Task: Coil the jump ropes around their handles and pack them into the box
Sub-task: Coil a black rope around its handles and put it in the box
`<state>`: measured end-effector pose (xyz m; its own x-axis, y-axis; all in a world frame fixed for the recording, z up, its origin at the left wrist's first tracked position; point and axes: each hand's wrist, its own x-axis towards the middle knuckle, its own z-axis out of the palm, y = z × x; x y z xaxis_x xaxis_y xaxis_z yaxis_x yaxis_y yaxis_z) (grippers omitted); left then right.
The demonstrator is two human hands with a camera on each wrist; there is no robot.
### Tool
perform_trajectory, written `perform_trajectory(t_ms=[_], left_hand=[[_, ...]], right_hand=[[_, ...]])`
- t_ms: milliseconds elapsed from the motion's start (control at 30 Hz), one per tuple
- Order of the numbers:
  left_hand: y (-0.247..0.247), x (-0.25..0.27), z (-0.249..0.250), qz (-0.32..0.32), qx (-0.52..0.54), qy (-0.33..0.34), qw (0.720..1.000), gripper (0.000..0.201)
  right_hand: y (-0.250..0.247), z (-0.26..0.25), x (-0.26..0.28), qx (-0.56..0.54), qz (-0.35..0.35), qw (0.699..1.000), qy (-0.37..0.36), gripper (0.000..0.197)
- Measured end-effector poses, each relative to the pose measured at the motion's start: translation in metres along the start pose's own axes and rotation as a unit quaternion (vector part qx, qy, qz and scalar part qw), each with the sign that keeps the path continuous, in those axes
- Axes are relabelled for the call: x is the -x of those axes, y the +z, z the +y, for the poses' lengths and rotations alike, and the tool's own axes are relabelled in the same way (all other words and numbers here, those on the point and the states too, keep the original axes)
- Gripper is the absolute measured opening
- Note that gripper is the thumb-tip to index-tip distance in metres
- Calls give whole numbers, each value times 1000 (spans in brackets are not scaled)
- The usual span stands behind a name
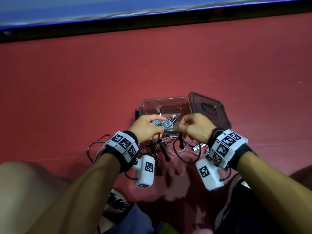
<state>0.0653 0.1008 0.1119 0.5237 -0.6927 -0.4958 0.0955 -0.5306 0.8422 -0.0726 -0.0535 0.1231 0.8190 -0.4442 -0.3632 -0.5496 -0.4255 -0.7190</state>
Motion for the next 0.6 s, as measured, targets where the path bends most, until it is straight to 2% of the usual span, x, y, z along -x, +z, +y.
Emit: perform_trajectory(t_ms=[133, 233, 333, 600], left_hand=[[0, -1, -4, 4, -45, -10, 999, 28], [-1, -2, -4, -13, -78, -12, 997, 35], [2, -3, -7, -28, -108, -7, 994, 46], [9, -4, -10, -44, -153, -20, 987, 49]], right_hand=[[-2, -3, -1, -3, -7, 1000, -17, 2], [-4, -4, -2, -22, 20, 1000, -10, 9], [-6, -10, 4, -75, 6, 997, -19, 15], [-3, -17, 7, -160, 3, 984, -76, 15]])
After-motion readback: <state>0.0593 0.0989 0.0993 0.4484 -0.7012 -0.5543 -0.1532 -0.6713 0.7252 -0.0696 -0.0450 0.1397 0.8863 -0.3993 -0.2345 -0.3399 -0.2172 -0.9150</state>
